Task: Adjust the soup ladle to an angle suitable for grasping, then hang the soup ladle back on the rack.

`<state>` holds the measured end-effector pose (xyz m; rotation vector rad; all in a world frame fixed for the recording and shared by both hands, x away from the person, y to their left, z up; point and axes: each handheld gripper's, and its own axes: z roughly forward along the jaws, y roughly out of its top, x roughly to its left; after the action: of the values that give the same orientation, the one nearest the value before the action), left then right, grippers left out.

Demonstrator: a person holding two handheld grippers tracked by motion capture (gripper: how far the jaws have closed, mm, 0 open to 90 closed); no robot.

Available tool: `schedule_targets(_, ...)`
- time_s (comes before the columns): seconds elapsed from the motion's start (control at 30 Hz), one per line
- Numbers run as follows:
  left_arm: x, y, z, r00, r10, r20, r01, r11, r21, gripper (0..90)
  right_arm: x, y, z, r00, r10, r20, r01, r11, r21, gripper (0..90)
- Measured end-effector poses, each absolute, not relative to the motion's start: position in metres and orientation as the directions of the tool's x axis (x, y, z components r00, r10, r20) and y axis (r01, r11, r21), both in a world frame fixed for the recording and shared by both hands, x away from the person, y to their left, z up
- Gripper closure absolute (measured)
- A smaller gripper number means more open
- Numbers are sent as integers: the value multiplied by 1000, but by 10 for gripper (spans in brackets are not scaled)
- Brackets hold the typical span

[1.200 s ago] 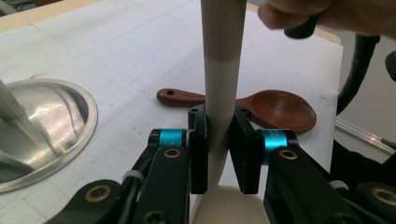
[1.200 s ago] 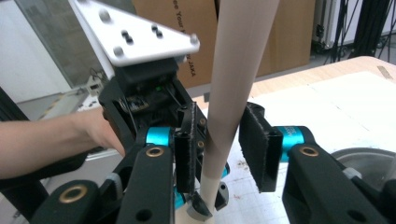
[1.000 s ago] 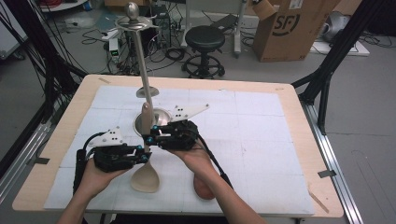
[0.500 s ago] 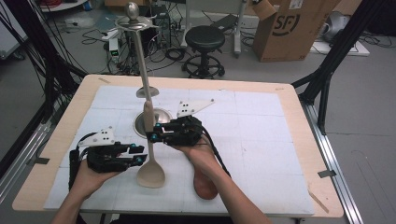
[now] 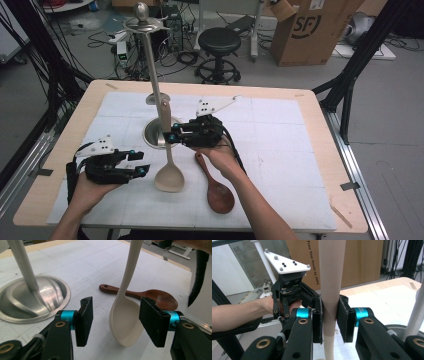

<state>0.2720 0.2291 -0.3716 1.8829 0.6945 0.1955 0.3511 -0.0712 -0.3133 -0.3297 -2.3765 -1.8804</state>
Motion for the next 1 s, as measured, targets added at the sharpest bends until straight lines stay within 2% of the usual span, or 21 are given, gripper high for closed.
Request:
schedule_targets(0.47, 273, 236, -378, 789, 588, -178, 389, -254, 886, 301, 365, -67, -298, -980, 101, 171, 191, 233, 954, 760)
schedule_targets(1.0, 275, 242, -381, 765, 619, -177, 406, -250, 879, 243, 381, -64, -272, -985, 108, 135, 156, 213, 965, 760)
